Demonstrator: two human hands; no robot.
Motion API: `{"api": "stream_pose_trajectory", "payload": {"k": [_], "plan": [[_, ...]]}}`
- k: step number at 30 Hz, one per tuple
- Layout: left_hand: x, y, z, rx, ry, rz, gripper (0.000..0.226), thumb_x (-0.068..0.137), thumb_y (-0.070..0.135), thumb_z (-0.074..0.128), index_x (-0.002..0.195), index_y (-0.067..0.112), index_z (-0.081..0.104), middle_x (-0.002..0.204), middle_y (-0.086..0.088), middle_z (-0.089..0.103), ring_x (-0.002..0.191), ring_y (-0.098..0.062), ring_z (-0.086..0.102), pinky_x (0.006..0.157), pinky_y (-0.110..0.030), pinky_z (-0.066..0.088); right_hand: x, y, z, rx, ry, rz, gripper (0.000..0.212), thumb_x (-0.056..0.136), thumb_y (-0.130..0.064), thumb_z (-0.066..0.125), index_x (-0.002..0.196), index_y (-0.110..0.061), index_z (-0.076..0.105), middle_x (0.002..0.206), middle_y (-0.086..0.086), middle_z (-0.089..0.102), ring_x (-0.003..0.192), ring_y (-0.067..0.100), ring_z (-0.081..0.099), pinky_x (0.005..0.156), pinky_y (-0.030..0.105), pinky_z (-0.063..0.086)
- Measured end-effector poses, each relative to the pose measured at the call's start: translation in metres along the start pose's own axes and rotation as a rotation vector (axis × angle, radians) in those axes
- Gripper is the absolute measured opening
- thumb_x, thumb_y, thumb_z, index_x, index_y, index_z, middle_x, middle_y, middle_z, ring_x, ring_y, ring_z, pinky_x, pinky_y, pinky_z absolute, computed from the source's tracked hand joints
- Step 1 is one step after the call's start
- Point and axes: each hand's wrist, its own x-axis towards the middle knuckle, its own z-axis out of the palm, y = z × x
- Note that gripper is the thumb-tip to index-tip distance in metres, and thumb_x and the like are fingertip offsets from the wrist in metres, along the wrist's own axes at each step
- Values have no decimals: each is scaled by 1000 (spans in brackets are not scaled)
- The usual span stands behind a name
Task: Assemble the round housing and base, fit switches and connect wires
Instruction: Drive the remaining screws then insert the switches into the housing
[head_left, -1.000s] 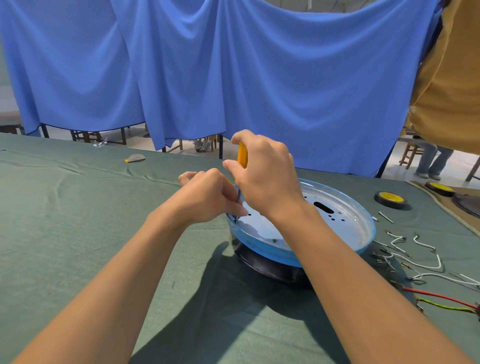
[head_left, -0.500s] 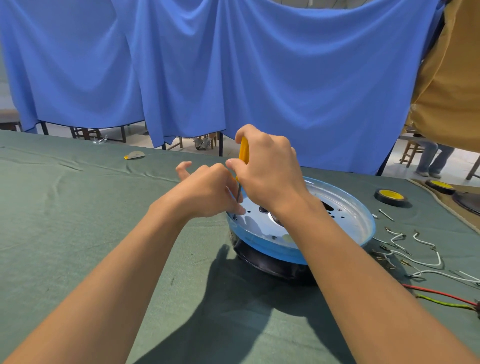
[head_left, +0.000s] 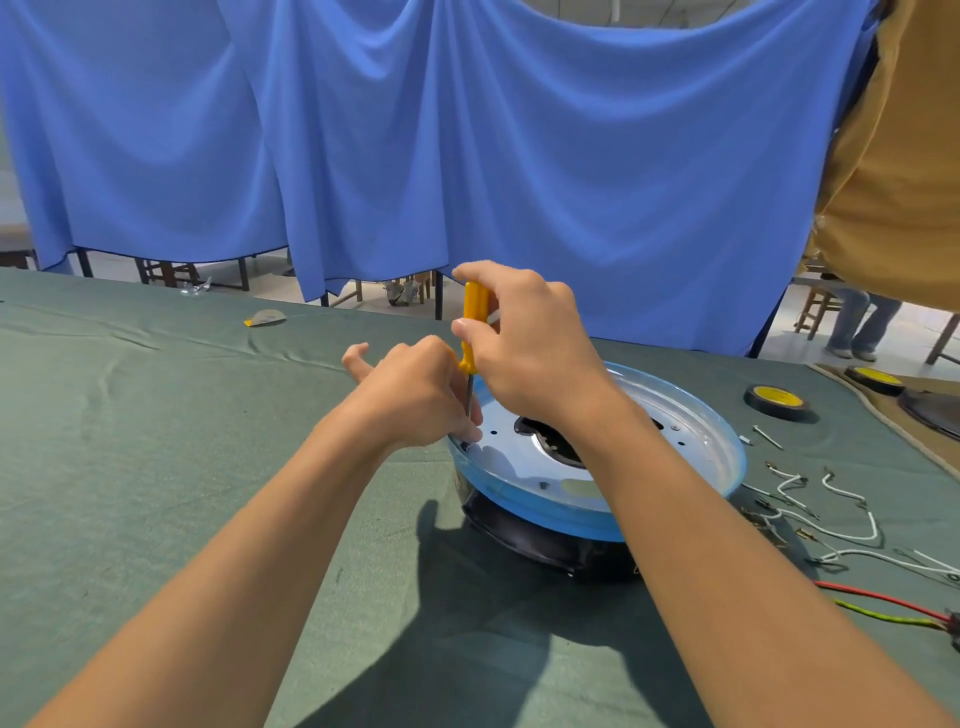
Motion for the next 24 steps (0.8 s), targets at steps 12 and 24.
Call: {"api": "stream_pose_trajectory", "payload": {"k": [12,24], "plan": [[-5,-11,-14,-168,-59,85,14,79,39,78,66,40,74,60,26,64,74,2,50,94,-39,32,3,2,3,101,3,-14,35,93,-17,58,127,-8,58,105,11,68,102,31,59,92,44,46],[-3,-14,-11,-181,-15,72,9,78,41,78,74,33,79,65,13,68,68,-1,47,86,-33,28,0,0,8,143,93,-3,20,89,-32,66,100,-15,62,93,3,66,89,23,60,84,39,49]]}}
